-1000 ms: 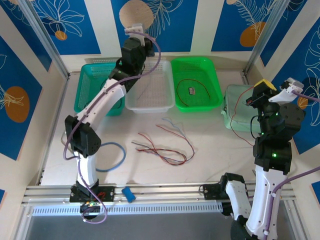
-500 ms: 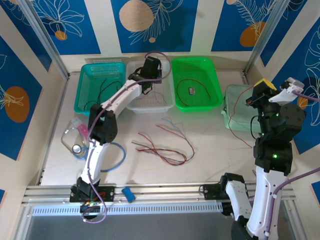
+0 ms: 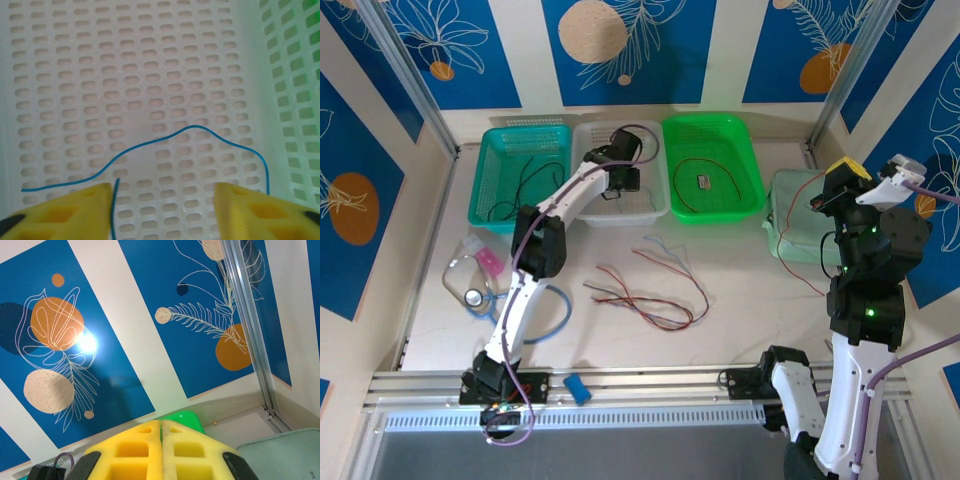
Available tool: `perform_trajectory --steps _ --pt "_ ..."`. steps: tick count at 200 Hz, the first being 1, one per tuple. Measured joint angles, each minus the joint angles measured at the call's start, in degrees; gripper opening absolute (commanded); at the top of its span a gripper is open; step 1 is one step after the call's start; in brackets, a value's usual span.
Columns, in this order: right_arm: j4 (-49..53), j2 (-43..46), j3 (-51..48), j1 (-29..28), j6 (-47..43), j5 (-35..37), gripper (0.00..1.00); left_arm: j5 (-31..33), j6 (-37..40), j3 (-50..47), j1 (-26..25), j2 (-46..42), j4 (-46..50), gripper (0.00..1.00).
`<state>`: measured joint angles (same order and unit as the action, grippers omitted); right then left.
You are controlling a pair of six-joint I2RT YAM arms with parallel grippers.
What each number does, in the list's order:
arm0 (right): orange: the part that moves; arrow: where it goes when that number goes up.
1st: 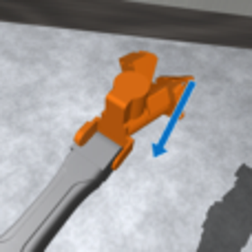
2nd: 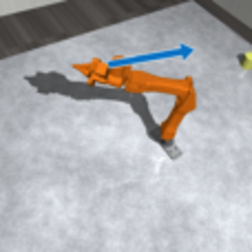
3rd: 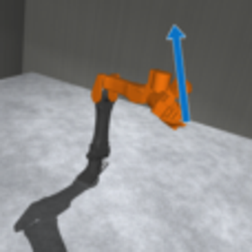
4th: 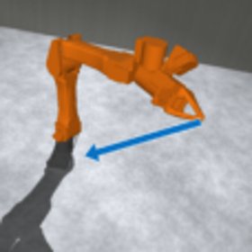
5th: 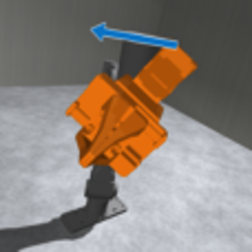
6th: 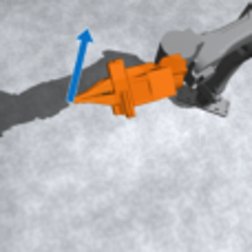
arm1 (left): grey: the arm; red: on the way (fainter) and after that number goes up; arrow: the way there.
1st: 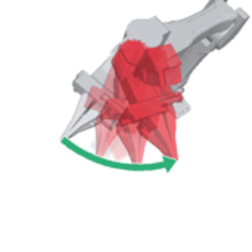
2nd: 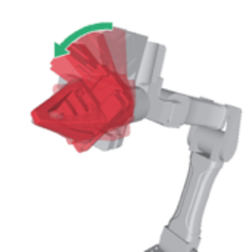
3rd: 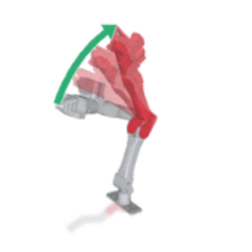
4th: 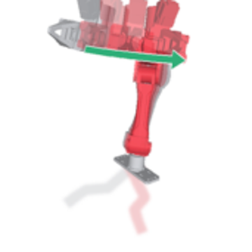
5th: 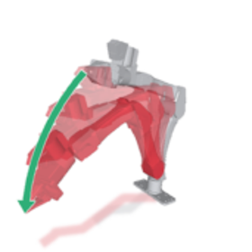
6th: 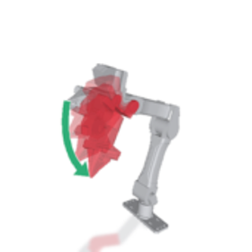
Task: Untangle the cables
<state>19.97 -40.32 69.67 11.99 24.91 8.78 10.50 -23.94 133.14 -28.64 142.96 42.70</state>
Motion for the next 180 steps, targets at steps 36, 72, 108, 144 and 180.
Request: perform_trajectory --steps 36,72,108,144,180 --pt "0.3 0.0 1.8 -0.2 0.0 0.0 0.00 0.1 -0.1 -1.1 0.0 -2.7 -0.2 0.72" --pt "0.4 0.0 4.0 -1.1 0.0 -0.1 0.00 2.2 1.9 -2.0 0.0 -10.0 -0.6 0.77" --pt "0.4 0.0 6.4 -1.8 0.7 -0.7 0.00 5.5 6.5 -4.3 0.0 -17.5 -2.9 0.78" --pt "0.0 -1.2 10.1 -2.2 2.4 -3.3 0.00 5.7 7.9 -11.0 -0.1 -23.1 -5.4 0.78" --pt "-3.4 -5.1 14.3 -3.2 5.1 -6.5 0.00 4.4 7.7 -21.0 -1.2 -30.3 -9.1 0.78"
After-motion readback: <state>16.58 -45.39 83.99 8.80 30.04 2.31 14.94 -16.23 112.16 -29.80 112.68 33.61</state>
